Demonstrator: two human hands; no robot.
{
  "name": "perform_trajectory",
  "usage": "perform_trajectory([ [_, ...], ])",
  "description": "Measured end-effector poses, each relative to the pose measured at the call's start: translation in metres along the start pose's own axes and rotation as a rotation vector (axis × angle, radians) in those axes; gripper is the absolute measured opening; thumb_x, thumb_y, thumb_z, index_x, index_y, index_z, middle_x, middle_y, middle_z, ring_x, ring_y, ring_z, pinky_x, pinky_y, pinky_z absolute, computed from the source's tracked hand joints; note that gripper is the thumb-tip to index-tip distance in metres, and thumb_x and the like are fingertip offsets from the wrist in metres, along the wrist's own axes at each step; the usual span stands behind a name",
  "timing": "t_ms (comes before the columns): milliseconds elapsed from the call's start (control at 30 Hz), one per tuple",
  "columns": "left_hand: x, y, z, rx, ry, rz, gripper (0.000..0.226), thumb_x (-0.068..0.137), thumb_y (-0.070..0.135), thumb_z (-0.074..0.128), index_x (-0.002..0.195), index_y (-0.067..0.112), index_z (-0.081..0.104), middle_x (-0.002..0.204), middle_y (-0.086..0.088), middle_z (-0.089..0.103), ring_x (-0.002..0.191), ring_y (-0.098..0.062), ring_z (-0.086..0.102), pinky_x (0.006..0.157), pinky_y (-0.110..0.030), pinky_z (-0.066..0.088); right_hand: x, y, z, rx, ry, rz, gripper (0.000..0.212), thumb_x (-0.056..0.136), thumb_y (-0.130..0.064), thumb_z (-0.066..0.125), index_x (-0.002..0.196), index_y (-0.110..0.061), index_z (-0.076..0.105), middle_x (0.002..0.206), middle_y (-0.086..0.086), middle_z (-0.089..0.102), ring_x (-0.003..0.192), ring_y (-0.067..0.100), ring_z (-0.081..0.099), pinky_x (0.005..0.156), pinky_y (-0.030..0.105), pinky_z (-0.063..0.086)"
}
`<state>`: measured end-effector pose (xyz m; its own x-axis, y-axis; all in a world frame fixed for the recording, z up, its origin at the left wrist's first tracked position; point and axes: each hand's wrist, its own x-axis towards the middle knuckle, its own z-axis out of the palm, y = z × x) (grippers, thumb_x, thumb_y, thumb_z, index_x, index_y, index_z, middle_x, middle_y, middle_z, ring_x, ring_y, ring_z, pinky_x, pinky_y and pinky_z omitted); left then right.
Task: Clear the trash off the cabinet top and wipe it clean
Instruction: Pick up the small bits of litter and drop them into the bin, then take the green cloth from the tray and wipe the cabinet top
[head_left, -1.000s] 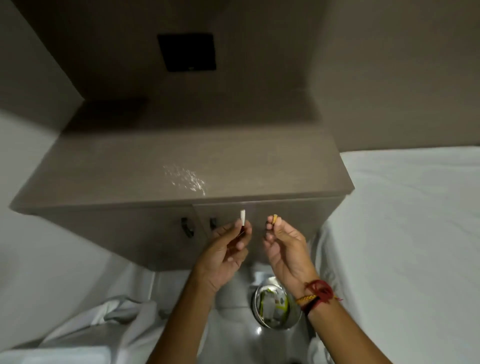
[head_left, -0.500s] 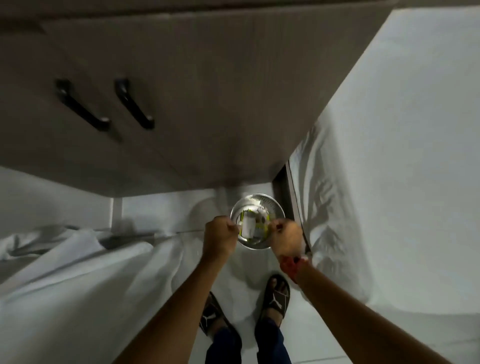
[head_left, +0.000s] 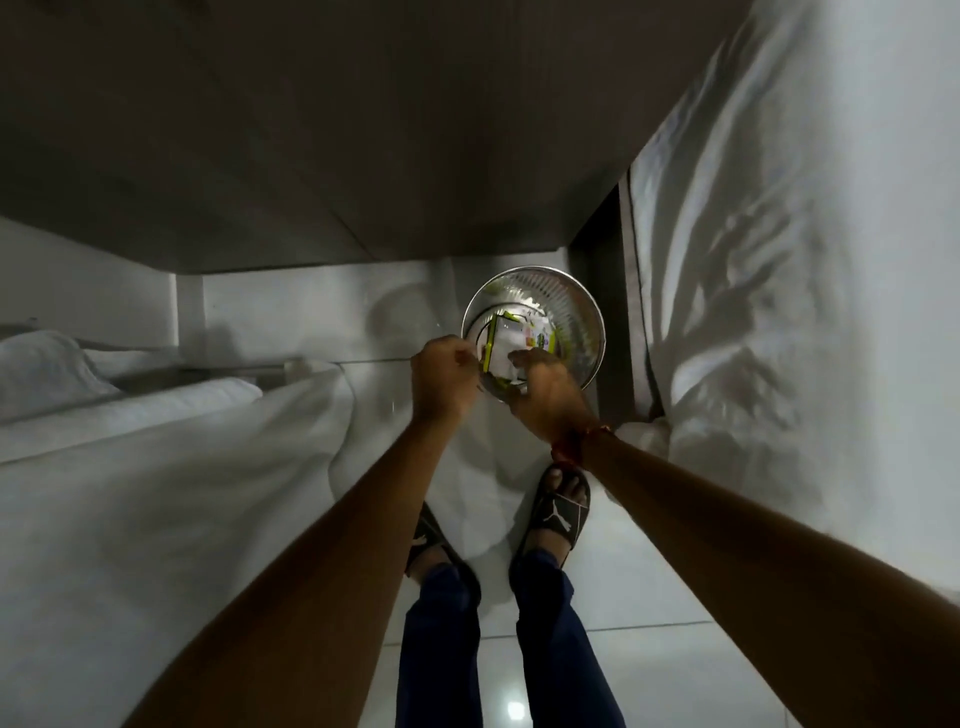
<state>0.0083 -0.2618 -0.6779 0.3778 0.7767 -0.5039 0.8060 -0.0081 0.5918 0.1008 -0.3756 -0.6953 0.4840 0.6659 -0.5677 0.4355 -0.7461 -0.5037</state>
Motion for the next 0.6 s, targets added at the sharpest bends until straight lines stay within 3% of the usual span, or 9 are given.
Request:
perform_trajectory([
  [67, -0.018, -0.015, -0.011, -0.022, 0.056, 0.020, 0.020, 0.087, 0.006, 0.060, 0.089, 0.007, 0.079, 0.090, -0.014, 0.079, 0.079, -0.022, 0.069, 0.072, -0.024, 0.049, -0.018, -0.010, 0.010, -0.097, 0.073, -0.109, 0.046, 0.087, -0.017, 0.057, 0.132, -0.006, 0.057, 0.131, 0.015, 0.058, 0.124, 0.034, 0.051, 0.105, 0.043, 0.045],
  [133, -0.041, -0.025, -0.032, -0.053, 0.106, 0.051, 0.020, 0.090, 0.004, 0.059, 0.098, 0.008, 0.078, 0.098, -0.010, 0.078, 0.088, -0.022, 0.071, 0.083, -0.032, 0.057, -0.043, -0.027, 0.014, -0.138, 0.093, -0.206, 0.045, 0.082, -0.012, 0.053, 0.126, -0.006, 0.062, 0.124, 0.015, 0.062, 0.117, 0.034, 0.055, 0.099, 0.044, 0.048],
  [267, -0.089, -0.019, -0.111, -0.049, 0.202, 0.115, 0.016, 0.098, 0.012, 0.057, 0.107, 0.010, 0.071, 0.100, -0.004, 0.071, 0.090, -0.015, 0.067, 0.082, -0.038, 0.059, -0.095, -0.100, -0.002, -0.180, 0.105, -0.385, 0.046, 0.077, -0.013, 0.047, 0.120, -0.010, 0.064, 0.112, 0.008, 0.063, 0.103, 0.027, 0.059, 0.089, 0.039, 0.051],
  [467, -0.149, 0.034, -0.277, -0.023, 0.445, 0.259, 0.029, 0.104, 0.020, 0.048, 0.123, 0.011, 0.067, 0.112, -0.004, 0.065, 0.103, -0.015, 0.063, 0.090, -0.034, 0.057, -0.150, -0.258, -0.061, -0.257, 0.123, -0.611, 0.053, 0.078, -0.013, 0.047, 0.131, -0.015, 0.052, 0.125, 0.003, 0.055, 0.107, 0.022, 0.053, 0.088, 0.036, 0.049],
  [600, -0.196, 0.052, -0.401, 0.039, 0.704, 0.298, 0.033, 0.104, 0.020, 0.048, 0.131, 0.007, 0.063, 0.121, -0.009, 0.065, 0.113, -0.020, 0.060, 0.099, -0.029, 0.052, -0.190, -0.377, -0.090, -0.268, 0.172, -0.891, 0.052, 0.083, -0.008, 0.053, 0.135, -0.010, 0.053, 0.130, 0.008, 0.055, 0.115, 0.026, 0.053, 0.097, 0.031, 0.042],
])
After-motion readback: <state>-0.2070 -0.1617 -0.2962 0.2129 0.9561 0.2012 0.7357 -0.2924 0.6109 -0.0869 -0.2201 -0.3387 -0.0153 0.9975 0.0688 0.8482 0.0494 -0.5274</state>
